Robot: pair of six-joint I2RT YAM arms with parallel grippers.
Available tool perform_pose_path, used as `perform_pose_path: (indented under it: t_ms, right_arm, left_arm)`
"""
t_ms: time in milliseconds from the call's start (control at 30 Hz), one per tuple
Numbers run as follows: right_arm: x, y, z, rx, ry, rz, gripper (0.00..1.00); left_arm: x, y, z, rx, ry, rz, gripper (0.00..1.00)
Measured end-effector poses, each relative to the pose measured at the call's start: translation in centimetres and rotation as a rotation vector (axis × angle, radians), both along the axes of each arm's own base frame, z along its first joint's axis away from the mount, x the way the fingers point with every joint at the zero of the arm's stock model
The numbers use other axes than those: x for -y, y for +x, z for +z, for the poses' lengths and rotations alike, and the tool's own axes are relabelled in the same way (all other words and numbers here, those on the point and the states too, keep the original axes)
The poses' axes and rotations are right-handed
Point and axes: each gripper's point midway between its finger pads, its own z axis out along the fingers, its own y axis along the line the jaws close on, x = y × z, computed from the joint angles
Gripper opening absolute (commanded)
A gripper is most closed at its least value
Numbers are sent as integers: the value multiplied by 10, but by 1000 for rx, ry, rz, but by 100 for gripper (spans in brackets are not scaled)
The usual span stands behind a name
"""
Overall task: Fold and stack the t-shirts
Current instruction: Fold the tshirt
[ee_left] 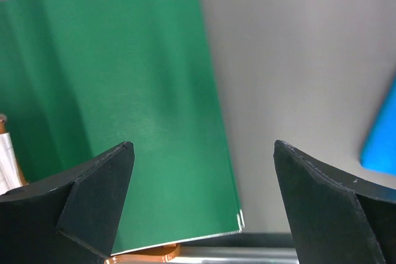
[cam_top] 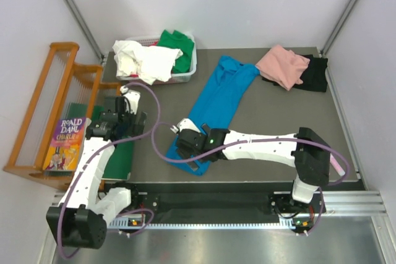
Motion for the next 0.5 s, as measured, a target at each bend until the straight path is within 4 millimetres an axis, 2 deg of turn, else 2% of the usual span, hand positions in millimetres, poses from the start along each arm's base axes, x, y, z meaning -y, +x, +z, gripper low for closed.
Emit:
perform_pose_path:
  t_ms: [133, 267, 367, 500]
  right_arm:
    - [2, -5, -7, 28, -14, -9, 100]
    - [4, -7, -11, 43, -17, -26, 100]
    - [-6, -15, -13, 54, -7, -6, 100]
    - [-23, -32, -29, 52, -44, 50, 100]
  left_arm:
    - [-22, 8, -3, 2, -41, 103, 99]
    - [-33, 19, -3, -21, -113, 153, 99]
    - [-38, 32, 0, -24, -180, 172, 99]
    - [-36, 38, -2, -37, -241, 167, 99]
